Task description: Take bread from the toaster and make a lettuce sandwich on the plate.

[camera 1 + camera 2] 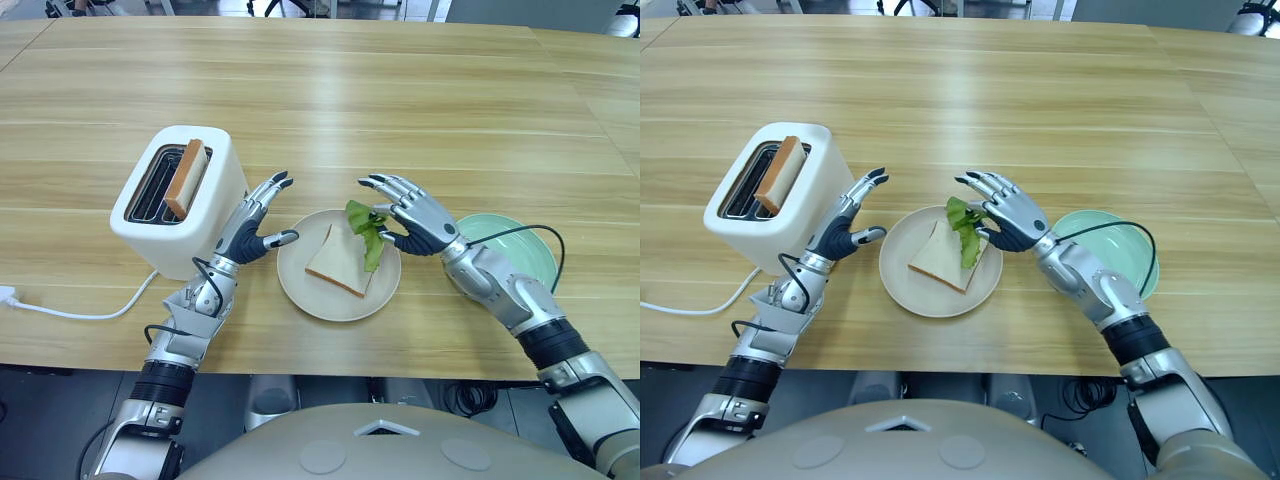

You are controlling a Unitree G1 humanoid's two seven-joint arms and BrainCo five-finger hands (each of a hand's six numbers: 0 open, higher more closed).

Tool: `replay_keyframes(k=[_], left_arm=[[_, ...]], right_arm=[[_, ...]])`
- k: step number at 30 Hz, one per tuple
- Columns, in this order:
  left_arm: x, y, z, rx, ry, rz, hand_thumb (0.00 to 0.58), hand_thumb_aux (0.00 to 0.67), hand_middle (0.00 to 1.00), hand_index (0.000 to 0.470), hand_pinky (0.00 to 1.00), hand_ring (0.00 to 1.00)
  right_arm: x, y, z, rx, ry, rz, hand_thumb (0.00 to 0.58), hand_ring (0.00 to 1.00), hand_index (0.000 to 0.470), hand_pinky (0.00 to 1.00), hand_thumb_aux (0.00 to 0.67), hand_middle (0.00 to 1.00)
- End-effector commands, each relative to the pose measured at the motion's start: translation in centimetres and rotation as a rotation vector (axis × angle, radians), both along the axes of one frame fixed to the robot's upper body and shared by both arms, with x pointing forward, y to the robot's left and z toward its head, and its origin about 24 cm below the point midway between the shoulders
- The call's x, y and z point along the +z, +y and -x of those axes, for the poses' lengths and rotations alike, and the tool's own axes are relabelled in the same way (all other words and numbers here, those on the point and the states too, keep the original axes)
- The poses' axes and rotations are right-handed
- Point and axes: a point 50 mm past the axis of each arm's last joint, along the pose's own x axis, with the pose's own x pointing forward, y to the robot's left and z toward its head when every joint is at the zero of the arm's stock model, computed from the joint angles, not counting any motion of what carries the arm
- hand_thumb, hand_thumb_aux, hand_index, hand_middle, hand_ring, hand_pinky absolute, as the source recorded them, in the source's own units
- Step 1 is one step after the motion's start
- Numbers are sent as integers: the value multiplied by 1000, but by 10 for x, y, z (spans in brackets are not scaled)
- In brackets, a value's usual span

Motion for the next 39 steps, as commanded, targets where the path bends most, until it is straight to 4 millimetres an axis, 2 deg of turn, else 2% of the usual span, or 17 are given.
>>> replay_keyframes(k=[1, 4, 10, 15, 20, 21, 22, 23, 29, 33, 39], left_arm=[[-3, -1, -1, 10, 12, -4, 0, 0, 0, 0, 0, 0], [-4, -4, -2, 5, 11, 3, 0, 0, 0, 0, 0, 0], [-5, -7, -1, -3, 11, 5, 0, 0, 0, 0, 0, 0], [-5, -10, -1, -11, 10, 9, 0, 0, 0, 0, 0, 0], [-5, -8, 1, -3, 11, 8, 0, 0, 0, 0, 0, 0], [-5, -8, 1, -2, 11, 8, 0, 0, 0, 0, 0, 0], [-5, -7, 1, -1, 10, 8, 0, 0, 0, 0, 0, 0], [-5, -7, 1, -1, 9, 8, 0, 0, 0, 0, 0, 0], [3, -6, 0, 0, -26, 11, 0, 0, 0, 0, 0, 0], [26, -1, 2, 22, -145, 21, 0, 0, 0, 0, 0, 0], [58, 8, 13, 43, -331, 23, 0, 0, 0, 0, 0, 0]], right_arm=[[-12, 14, -2, 62, 40, 48, 580, 0, 460, 0, 670, 0], [-19, 21, -2, 102, 70, 79, 580, 0, 460, 0, 670, 0], [-29, 14, -4, 87, 104, 130, 580, 0, 460, 0, 670, 0], [-47, 15, 0, 99, 172, 190, 580, 0, 460, 0, 670, 0], [-46, 10, -5, 74, 155, 214, 580, 0, 460, 0, 670, 0], [-46, 9, -6, 72, 158, 214, 543, 0, 345, 0, 502, 0], [-46, 9, -6, 73, 163, 214, 543, 0, 345, 0, 502, 0], [-46, 10, -5, 79, 169, 216, 0, 0, 0, 0, 0, 0], [-45, 11, -3, 90, 168, 196, 0, 0, 0, 0, 0, 0], [-31, 17, -2, 110, 117, 121, 0, 0, 0, 0, 0, 0], [-24, 17, -4, 104, 83, 106, 0, 0, 0, 0, 0, 0]])
